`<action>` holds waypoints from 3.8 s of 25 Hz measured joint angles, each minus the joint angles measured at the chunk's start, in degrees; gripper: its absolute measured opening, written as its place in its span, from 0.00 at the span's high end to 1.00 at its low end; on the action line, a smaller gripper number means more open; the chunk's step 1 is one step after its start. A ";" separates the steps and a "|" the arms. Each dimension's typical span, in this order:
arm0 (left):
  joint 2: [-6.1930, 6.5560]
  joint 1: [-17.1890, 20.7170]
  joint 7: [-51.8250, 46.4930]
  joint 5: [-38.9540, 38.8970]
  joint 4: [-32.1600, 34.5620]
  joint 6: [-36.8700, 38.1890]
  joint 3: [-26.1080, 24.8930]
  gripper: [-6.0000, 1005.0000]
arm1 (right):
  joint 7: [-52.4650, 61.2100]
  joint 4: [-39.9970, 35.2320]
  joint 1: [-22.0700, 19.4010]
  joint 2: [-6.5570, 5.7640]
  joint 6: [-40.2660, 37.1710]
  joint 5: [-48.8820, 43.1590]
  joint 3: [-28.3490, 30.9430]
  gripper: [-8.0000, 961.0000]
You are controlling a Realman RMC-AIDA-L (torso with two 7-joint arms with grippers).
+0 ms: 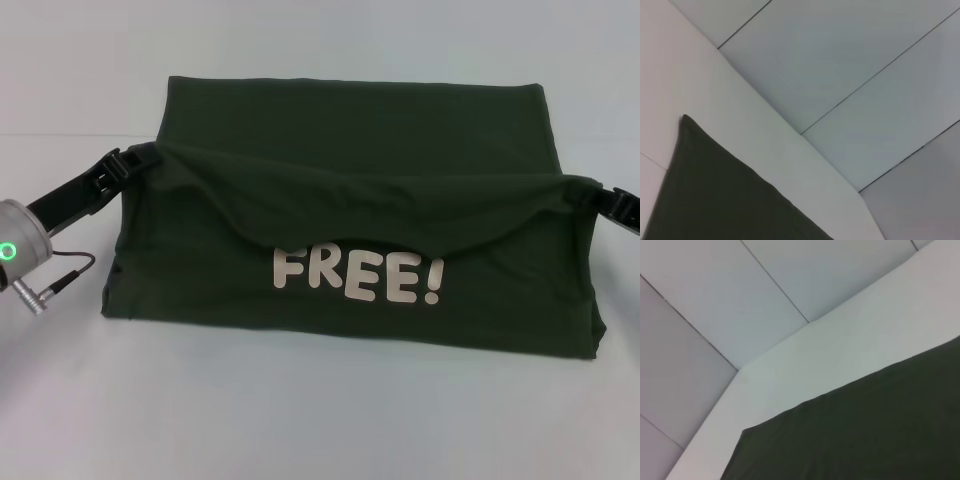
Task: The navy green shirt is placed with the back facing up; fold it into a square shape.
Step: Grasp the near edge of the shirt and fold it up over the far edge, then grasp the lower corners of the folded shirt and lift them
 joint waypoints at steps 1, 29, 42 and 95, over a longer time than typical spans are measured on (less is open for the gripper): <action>-0.10 -0.11 0.49 -0.25 -0.27 -0.36 0.02 0.97 | -0.15 0.06 0.08 0.10 0.37 0.00 0.00 0.85; -2.72 -3.20 8.72 -2.51 -3.91 -12.35 -0.03 0.97 | -3.83 3.70 3.17 1.13 9.53 -0.03 -0.89 0.78; -2.67 -2.38 10.45 -6.52 -5.86 -13.18 0.02 0.76 | -3.26 4.60 2.68 0.99 11.05 0.12 -2.61 0.67; 7.82 4.46 -17.71 11.76 5.12 -4.47 29.25 0.12 | -33.43 3.79 -7.03 -0.27 -29.26 -10.88 -6.51 0.07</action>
